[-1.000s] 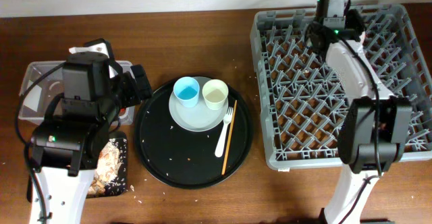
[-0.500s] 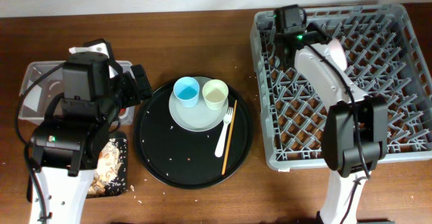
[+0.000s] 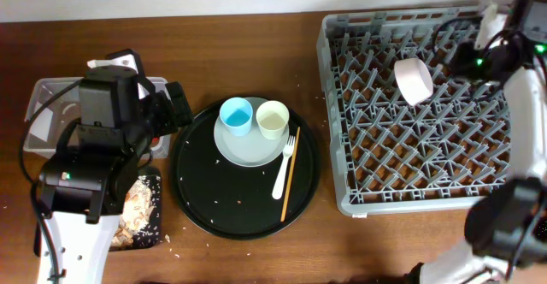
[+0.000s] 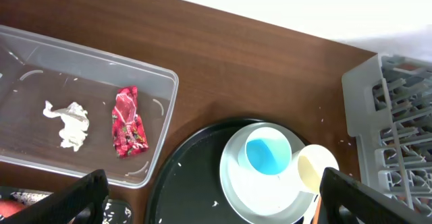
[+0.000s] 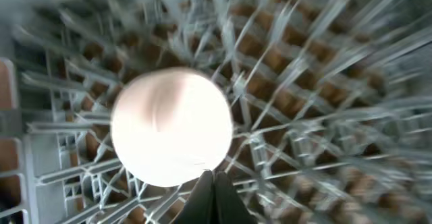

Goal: Sort waste into correct bins and load items into the dishwasher rack
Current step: 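Carry the pink bowl with the right gripper into the dish rack, then grasp the blue cup on the white plate with the left gripper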

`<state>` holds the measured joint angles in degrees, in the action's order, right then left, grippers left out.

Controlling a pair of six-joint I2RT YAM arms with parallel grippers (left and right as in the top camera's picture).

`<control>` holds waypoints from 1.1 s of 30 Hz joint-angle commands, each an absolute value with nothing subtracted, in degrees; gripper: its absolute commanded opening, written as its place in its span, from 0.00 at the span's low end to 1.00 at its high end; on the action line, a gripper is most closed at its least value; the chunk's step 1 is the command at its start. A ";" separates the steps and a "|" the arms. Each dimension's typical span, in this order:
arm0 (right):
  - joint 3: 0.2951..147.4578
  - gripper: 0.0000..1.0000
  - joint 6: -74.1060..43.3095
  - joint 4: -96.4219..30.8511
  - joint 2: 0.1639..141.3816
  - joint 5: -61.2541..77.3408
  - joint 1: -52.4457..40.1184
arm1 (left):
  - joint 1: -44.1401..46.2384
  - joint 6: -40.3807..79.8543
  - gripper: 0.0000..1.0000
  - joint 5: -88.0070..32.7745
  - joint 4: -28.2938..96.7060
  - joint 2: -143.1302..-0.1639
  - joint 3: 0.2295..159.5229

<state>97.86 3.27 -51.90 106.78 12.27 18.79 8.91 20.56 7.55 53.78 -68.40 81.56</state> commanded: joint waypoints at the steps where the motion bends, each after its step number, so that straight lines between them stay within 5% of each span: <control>1: 97.67 0.04 2.72 -52.14 113.08 23.99 16.08 | 8.71 20.08 0.99 7.97 53.69 -68.03 82.56; 10: 104.62 0.08 0.75 -58.15 109.78 23.81 10.26 | 8.71 20.08 0.99 7.97 53.69 -68.03 82.56; 13: 106.43 0.20 0.78 -62.22 102.52 23.75 3.57 | 8.71 20.08 0.99 7.97 53.69 -68.03 82.56; 16: 106.41 0.48 0.75 -65.93 101.25 23.38 -2.59 | 8.71 20.08 0.99 7.99 53.69 -68.03 82.56; 20: 106.28 0.60 0.78 -65.49 101.62 22.52 -11.60 | 8.71 20.08 0.99 7.97 53.69 -68.03 82.56; 33: 106.04 0.66 0.80 -69.45 102.91 10.41 -18.37 | 8.88 21.85 0.99 2.57 51.81 -71.22 81.21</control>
<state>105.95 0.60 -69.38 102.72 14.20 -18.15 8.93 20.71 7.03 51.35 -68.55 81.56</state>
